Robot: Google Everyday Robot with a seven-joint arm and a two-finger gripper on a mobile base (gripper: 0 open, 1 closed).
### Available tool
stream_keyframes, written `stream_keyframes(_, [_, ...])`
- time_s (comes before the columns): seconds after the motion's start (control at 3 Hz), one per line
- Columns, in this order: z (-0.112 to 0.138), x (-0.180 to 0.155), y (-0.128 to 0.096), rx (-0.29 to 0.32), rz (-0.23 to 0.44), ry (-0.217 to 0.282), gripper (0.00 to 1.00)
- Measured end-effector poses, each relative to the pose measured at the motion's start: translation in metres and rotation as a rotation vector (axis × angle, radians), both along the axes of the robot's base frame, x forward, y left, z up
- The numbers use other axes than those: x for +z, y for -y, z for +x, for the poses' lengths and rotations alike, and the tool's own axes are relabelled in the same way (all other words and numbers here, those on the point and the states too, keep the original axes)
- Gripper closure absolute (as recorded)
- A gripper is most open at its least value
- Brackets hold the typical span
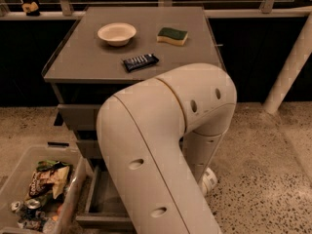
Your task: Pick green can from bottom drawer and place on counter
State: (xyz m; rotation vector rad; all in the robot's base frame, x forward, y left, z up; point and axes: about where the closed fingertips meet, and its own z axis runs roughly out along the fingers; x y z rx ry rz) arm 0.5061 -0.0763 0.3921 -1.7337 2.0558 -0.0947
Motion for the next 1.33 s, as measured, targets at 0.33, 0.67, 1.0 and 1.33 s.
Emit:
stream_keyframes(0.33, [-0.015,0.045,0.012,0.017,0.043,0.077,1.00])
stream_keyframes(0.67, [-0.046,0.098,0.040,0.020,0.067,0.175,1.00])
stream_keyframes(1.0, [-0.111,0.160,0.109,-0.058,0.090,0.327,1.00])
stream_keyframes(1.33, [-0.111,0.160,0.108,-0.057,0.090,0.326,1.00])
